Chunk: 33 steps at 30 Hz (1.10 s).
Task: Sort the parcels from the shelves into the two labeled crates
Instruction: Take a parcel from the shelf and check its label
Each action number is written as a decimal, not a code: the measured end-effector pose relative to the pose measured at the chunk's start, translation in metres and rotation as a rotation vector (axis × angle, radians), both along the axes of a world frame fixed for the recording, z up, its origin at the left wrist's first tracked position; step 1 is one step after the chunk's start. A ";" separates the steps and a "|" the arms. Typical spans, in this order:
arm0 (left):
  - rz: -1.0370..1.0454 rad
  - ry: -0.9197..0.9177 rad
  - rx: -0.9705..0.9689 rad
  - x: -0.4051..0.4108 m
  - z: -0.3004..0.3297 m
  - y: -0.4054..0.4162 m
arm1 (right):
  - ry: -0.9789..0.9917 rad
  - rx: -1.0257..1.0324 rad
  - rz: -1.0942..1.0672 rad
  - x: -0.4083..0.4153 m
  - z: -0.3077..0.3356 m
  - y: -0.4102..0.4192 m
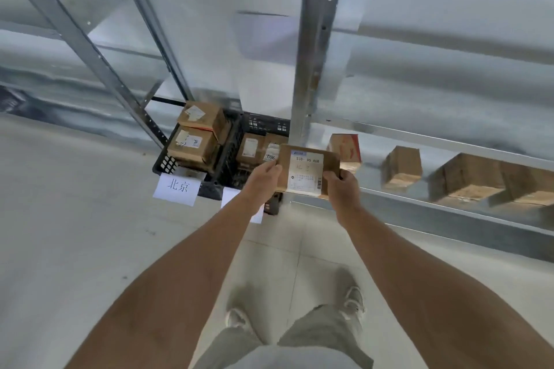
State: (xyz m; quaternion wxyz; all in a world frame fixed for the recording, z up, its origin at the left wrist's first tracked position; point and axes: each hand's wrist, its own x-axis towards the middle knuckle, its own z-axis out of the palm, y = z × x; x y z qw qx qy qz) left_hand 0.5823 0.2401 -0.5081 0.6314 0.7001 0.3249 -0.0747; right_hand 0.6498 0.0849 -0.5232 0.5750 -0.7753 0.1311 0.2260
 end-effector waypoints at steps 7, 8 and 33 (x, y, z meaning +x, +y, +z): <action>-0.044 0.029 0.030 -0.034 -0.014 0.113 | 0.062 -0.025 -0.008 -0.039 -0.017 0.108; -0.048 0.039 0.032 -0.034 -0.019 0.128 | 0.071 -0.026 -0.006 -0.040 -0.021 0.123; -0.084 0.338 0.022 0.054 -0.163 0.477 | 0.288 -0.096 0.010 0.033 -0.180 0.465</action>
